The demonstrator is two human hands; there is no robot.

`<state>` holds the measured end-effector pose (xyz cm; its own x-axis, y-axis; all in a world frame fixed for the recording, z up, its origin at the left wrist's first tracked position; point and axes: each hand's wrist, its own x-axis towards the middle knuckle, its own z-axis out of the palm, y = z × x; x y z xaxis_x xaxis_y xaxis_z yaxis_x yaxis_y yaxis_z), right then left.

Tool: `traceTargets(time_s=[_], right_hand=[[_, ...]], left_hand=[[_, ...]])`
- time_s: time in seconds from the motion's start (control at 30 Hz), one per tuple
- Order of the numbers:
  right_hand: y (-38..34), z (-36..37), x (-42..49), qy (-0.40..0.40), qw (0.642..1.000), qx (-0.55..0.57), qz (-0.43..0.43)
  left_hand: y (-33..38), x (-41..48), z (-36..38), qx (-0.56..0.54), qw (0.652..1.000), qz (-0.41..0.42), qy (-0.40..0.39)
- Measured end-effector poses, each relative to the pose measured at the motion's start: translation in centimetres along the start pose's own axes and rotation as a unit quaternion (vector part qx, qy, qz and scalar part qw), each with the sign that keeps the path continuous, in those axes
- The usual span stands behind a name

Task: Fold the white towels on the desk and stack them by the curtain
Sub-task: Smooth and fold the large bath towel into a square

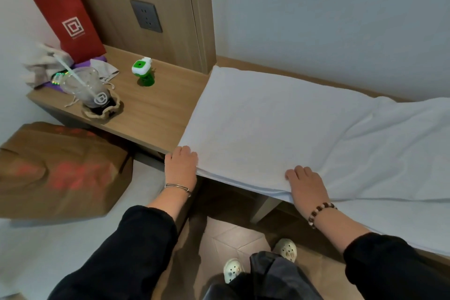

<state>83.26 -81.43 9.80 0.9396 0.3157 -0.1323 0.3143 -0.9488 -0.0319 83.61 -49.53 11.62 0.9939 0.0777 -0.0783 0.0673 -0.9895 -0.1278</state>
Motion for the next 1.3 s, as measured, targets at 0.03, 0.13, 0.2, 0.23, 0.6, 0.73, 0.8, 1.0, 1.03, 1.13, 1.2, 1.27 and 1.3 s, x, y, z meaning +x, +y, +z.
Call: traceTargets(time_s=[0.03, 0.13, 0.2, 0.23, 0.6, 0.73, 0.8, 1.0, 1.03, 1.13, 1.2, 1.27, 1.3], right_hand=[[0.0, 0.0, 0.3, -0.006, 1.000, -0.002, 0.001], [0.1, -0.6, 1.3, -0.015, 1.000, 0.016, -0.005], [0.6, -1.0, 1.6, -0.028, 0.998, 0.056, -0.015], [1.0, -1.1, 1.3, -0.037, 0.995, 0.093, -0.017], [9.4, 0.8, -7.4, 0.111, 0.904, 0.263, 0.318], [10.7, -1.4, -5.5, 0.331, 0.604, 0.468, 0.554], [12.7, -2.3, -4.6, 0.294, 0.471, 0.534, 0.638], [15.3, -4.0, -3.0, 0.194, 0.338, 0.671, 0.631], [15.5, -4.2, -2.8, 0.188, 0.305, 0.699, 0.619], [16.1, -4.2, -2.9, 0.183, 0.259, 0.756, 0.572], [16.7, -4.4, -3.8, 0.215, 0.265, 0.716, 0.609], [16.9, -4.7, -5.2, 0.290, 0.301, 0.639, 0.646], [16.7, -4.6, -5.9, 0.330, 0.318, 0.608, 0.648]], left_hand=[[1.1, 0.1, -0.4, -0.001, 1.000, 0.015, -0.001], [6.5, -0.2, -1.1, -0.082, 0.985, 0.148, -0.006], [10.4, -0.1, -1.5, -0.113, 0.975, 0.188, -0.029], [12.3, 0.2, -1.6, -0.119, 0.973, 0.193, -0.048], [20.3, 2.0, 0.7, -0.096, 0.984, 0.113, -0.099], [20.8, 3.5, 0.5, -0.084, 0.987, 0.096, -0.098], [21.2, 4.0, 0.5, -0.084, 0.988, 0.084, -0.098], [21.7, 4.5, 0.5, -0.072, 0.991, 0.074, -0.090], [21.7, 4.5, 0.5, -0.068, 0.991, 0.074, -0.091], [21.7, 4.5, 0.5, -0.059, 0.991, 0.074, -0.095], [21.7, 4.6, 0.5, -0.057, 0.991, 0.076, -0.096], [21.7, 4.6, 0.5, -0.054, 0.990, 0.079, -0.099], [21.7, 4.6, 0.4, -0.053, 0.990, 0.079, -0.102]])
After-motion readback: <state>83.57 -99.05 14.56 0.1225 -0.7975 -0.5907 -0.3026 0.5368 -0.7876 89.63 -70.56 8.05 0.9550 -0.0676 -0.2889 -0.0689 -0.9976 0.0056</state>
